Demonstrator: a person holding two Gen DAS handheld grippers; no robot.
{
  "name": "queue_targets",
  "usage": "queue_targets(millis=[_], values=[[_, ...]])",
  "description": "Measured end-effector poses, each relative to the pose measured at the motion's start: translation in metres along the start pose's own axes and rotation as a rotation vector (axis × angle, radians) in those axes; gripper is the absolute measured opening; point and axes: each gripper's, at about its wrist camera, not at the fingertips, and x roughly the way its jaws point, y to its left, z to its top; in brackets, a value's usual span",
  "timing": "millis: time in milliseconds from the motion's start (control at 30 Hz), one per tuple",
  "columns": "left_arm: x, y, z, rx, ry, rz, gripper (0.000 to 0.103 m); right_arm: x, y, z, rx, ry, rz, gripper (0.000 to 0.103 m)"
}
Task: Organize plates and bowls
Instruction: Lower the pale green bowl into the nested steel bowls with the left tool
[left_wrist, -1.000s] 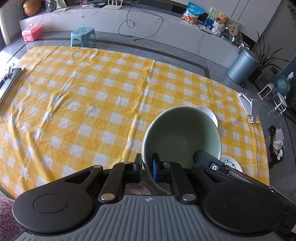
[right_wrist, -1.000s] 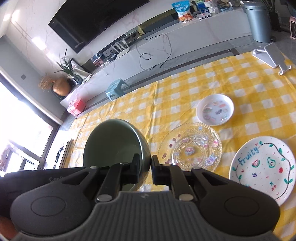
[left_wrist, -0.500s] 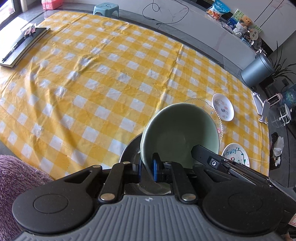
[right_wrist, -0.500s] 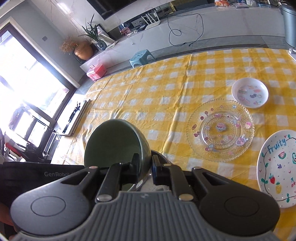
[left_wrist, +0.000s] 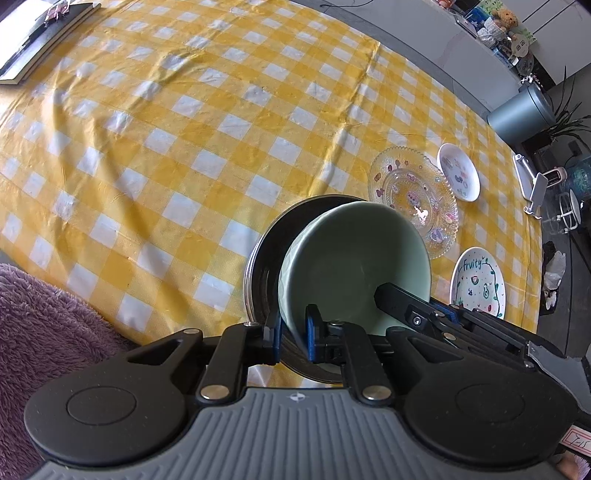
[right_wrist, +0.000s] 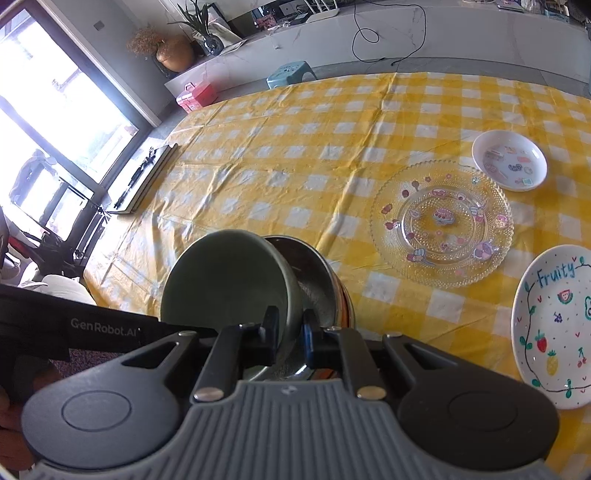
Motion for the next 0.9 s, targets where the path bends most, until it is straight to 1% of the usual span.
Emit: queue_targets(millis=[333, 767, 900], values=[[0.01, -0.005, 0.007, 0.011, 0.04, 0.025, 0.014, 0.008, 0.003, -0.002, -0.054, 0.015, -0.058, 0.011], [0.014, -0.009, 0.01, 0.025, 0.053, 0.045, 0.015, 0.012, 0.006, 0.0, -0.085, 0.019, -0.087, 0.011], [0.015, -0.011, 0.01, 0.042, 0.061, 0.051, 0.015, 0.012, 0.008, 0.0, -0.114, 0.023, -0.096, 0.012]])
